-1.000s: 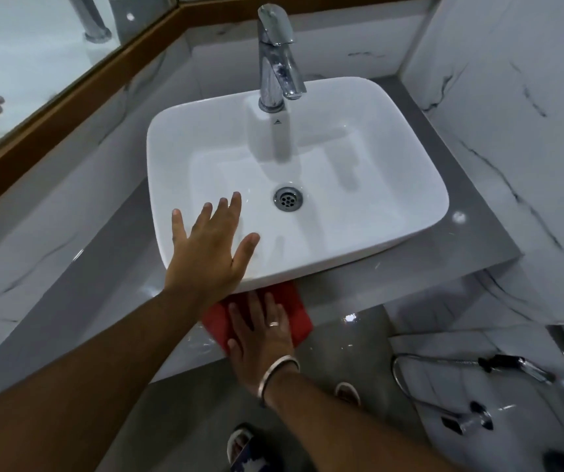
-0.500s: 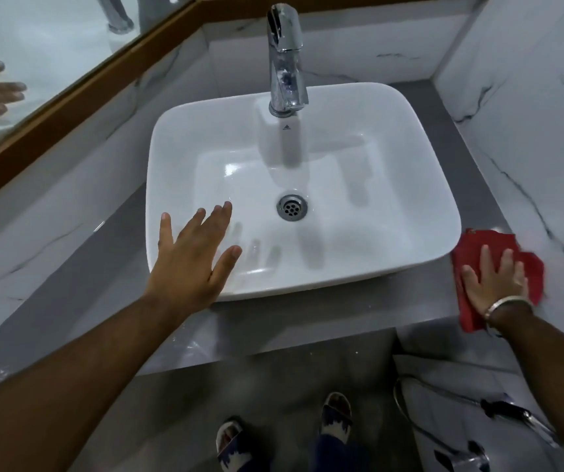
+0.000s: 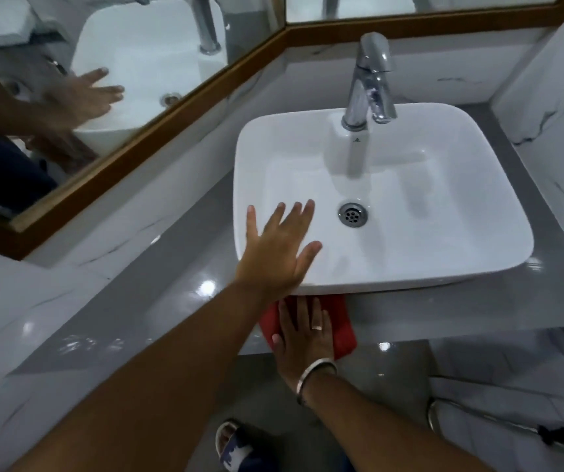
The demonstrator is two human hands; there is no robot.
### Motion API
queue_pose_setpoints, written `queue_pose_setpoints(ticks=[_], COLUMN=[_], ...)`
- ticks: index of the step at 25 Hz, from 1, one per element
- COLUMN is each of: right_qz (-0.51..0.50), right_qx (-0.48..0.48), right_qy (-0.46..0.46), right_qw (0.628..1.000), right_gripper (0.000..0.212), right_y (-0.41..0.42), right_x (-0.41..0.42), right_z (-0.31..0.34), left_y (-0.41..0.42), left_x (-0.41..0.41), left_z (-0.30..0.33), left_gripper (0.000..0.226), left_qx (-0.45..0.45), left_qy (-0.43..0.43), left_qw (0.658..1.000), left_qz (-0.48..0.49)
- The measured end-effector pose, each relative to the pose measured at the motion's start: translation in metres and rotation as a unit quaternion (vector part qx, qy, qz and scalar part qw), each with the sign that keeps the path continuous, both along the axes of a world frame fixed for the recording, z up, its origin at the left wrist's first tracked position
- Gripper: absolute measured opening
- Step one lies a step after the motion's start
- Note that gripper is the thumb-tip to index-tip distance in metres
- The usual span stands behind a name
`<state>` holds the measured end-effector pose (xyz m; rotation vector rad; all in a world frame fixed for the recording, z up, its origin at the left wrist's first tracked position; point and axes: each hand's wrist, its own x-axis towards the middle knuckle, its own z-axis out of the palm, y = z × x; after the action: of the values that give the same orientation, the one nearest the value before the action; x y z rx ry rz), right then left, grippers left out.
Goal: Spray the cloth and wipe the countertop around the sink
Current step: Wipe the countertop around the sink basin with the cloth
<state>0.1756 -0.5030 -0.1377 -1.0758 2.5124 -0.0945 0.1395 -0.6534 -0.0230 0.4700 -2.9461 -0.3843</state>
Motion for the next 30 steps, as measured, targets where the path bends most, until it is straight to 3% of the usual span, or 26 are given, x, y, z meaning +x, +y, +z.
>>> queue_pose_setpoints(ticks=[4,8,12,14,16,19,22,24,26,28,30], right_qz=[0.099,0.269,0.121,0.048,0.051,0.241,0.405,0.373,0.229,0.124,0.204], right_qx=[0.047,0.032,0.063,0.049,0.036,0.039,-0.012,-0.005,0.007,-0.008,-0.032], right_qy=[-0.006,0.028,0.043,0.057,0.060,0.063,0.090,0.104,0.096,0.100,0.082], right_qw=[0.994,0.962,0.990,0.996,0.996,0.968,0.910,0.922,0.969,0.987,0.975], right_gripper=[0.067,0.063,0.067,0.069,0.069,0.069,0.069,0.068,0.069,0.068,0.067], right_y=[-0.045,-0.020,-0.049,-0.095,-0.143,-0.174,-0.146,-0.129,-0.140,-0.175,-0.207], right_x=[0.030,0.015,0.017,0.033,0.056,0.086,0.049,0.008,0.001,0.037,0.087], right_z=[-0.002,0.004,0.006,-0.002,-0.003,-0.003,-0.003,-0.005,-0.006,-0.008,-0.007], left_y=[-0.042,-0.117,-0.149,-0.156,-0.178,-0.212,-0.221,-0.220,-0.224,-0.228,-0.229], left_x=[0.053,0.177,0.314,0.349,0.362,0.363,0.357,0.353,0.353,0.356,0.362], left_z=[-0.001,-0.009,-0.026,-0.028,-0.010,0.031,0.051,0.054,0.054,0.049,0.041], left_gripper=[0.071,0.075,0.080,0.090,0.104,0.118,0.120,0.132,0.141,0.142,0.142], left_qx=[-0.035,-0.114,-0.222,-0.257,-0.291,-0.287,-0.293,-0.303,-0.309,-0.316,-0.337], left_qy=[-0.024,-0.046,-0.097,-0.056,-0.002,0.025,0.021,0.036,0.061,0.066,0.064], left_qw=[0.996,0.978,0.948,0.920,0.874,0.815,0.798,0.794,0.786,0.783,0.777], left_qz=[0.083,0.168,0.206,0.291,0.389,0.503,0.526,0.526,0.533,0.532,0.528])
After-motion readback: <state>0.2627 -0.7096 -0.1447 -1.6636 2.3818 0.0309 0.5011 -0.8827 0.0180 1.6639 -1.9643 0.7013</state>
